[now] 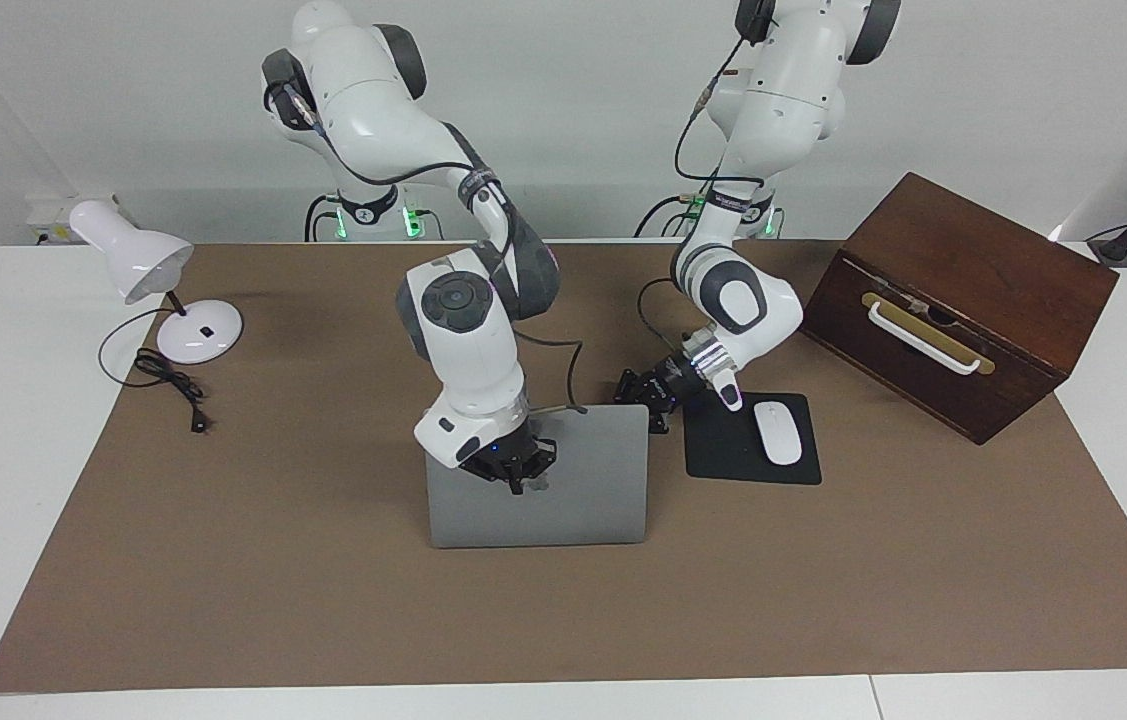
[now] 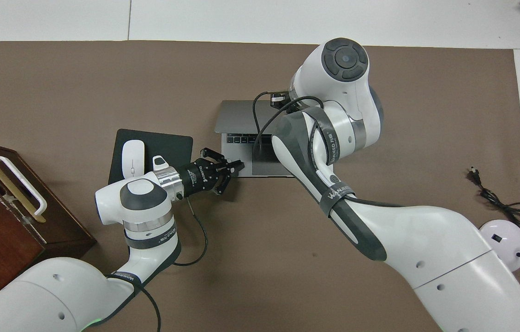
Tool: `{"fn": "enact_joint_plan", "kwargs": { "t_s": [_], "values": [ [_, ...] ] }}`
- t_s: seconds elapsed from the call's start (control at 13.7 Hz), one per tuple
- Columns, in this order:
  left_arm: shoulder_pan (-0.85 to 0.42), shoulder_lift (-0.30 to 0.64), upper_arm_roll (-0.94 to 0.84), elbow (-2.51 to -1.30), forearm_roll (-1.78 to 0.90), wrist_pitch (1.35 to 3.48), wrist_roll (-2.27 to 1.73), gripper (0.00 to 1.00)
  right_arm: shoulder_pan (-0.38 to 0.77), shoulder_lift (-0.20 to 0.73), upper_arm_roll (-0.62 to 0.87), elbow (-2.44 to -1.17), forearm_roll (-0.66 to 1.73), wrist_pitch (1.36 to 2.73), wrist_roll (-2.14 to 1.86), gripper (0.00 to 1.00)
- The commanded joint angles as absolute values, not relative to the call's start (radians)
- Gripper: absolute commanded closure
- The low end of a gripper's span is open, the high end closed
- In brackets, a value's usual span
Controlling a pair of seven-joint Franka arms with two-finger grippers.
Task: Close laptop with both arms
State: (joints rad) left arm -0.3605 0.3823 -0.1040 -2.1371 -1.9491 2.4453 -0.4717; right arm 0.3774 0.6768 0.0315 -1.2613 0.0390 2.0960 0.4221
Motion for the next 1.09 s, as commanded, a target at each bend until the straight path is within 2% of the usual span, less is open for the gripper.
{"fn": "enact_joint_plan", "kwargs": {
  "t_s": [0.0, 0.44, 1.02],
  "values": [
    [-0.357, 0.440, -0.107, -2.197, -1.944, 2.494, -0.419, 1.00, 0.374, 0.660, 0.037, -1.305, 0.066, 2.079, 0.442, 1.00],
    [-0.353, 0.440, -0.109, -2.197, -1.960, 2.500, -0.420, 1.00, 0.376, 0.658, 0.037, -1.313, 0.067, 2.048, 0.443, 1.00],
    [-0.341, 0.434, -0.110, -2.232, -2.137, 2.487, -0.422, 1.00, 0.373, 0.658, 0.037, -1.333, 0.107, 2.043, 0.449, 1.00]
  ]
}}
